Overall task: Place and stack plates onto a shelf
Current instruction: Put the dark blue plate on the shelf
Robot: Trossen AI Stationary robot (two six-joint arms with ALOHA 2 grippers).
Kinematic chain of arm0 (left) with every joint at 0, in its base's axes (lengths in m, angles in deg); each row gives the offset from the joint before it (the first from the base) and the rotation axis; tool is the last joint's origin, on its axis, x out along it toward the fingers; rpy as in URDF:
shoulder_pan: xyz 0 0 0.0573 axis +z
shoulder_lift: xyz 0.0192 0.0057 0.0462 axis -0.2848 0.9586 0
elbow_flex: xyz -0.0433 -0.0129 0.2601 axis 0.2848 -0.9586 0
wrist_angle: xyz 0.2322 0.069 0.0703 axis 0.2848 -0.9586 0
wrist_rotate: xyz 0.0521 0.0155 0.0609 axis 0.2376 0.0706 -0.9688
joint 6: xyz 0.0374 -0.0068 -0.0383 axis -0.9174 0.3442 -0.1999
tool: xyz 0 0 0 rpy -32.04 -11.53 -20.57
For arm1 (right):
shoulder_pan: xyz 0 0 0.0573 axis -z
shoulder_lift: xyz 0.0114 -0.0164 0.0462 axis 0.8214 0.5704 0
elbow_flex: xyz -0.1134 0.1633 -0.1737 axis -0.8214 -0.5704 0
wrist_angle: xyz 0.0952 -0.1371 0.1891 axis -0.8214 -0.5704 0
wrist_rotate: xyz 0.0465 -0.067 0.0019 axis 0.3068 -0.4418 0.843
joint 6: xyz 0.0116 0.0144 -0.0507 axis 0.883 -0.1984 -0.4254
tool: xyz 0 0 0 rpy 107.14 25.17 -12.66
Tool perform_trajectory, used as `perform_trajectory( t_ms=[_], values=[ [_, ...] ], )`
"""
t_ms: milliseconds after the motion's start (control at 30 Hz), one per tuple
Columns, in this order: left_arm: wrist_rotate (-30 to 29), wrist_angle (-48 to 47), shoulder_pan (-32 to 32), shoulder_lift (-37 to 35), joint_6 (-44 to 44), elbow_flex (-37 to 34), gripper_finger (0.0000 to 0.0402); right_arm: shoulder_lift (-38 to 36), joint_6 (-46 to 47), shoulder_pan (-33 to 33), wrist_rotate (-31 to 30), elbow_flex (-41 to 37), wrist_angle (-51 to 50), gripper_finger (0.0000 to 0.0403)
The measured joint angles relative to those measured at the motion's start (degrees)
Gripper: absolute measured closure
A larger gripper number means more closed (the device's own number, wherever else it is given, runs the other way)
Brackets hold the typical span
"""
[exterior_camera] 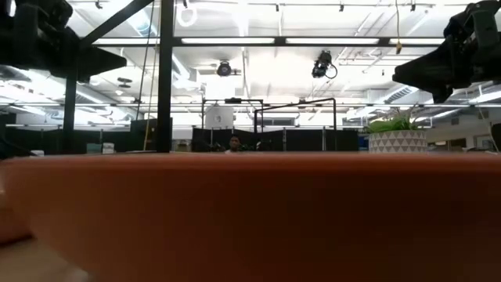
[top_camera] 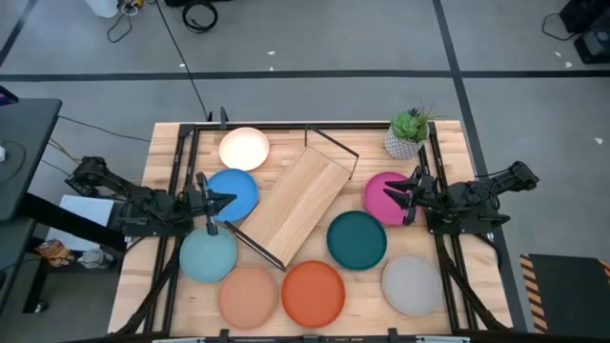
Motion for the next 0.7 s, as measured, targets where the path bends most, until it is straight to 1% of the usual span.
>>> perform_trajectory(
  t_ms=[100, 200, 267, 367, 467, 533, 600, 700],
  values=[
    [1.07, 1.26, 0.13, 0.02, 4.91, 0.0, 0.0382, 0.01, -0.27, 0.0, -0.07, -0.02, 0.46, 0.0284],
    [3.16, 2.81, 0.17, 0.02, 7.69, 0.0, 0.0382, 0.02, -2.28, 0.0, -0.23, -0.04, 5.44, 0.0284],
    [6.94, 3.63, 0.15, 0.02, 8.0, 0.0, 0.0382, 0.02, -4.42, 0.0, -0.18, -0.04, 9.3, 0.0284],
    [16.46, 4.72, 0.15, 0.02, 7.24, -0.01, 0.0382, 0.02, -5.01, 0.0, -0.05, -0.04, 15.87, 0.0284],
    [26.16, 8.57, 0.15, 0.02, 5.2, 0.0, 0.0382, 0.02, -5.02, 0.05, -0.56, -0.04, 21.24, 0.0284],
    [30.71, 10.79, 0.11, 0.02, 4.13, 0.0, 0.0382, 0.41, -4.52, 0.36, 0.2, 0.01, 23.77, 0.0285],
    [32.71, 13.22, 0.11, 0.02, 3.42, 0.0, 0.0382, 1.57, -3.01, 0.88, 1.16, 0.91, 22.69, 0.0286],
    [32.62, 15.98, 0.15, 0.02, 3.4, -0.01, 0.0382, 5.26, -2.55, 1.88, 1.86, 3.38, 18.5, 0.0292]
  ],
)
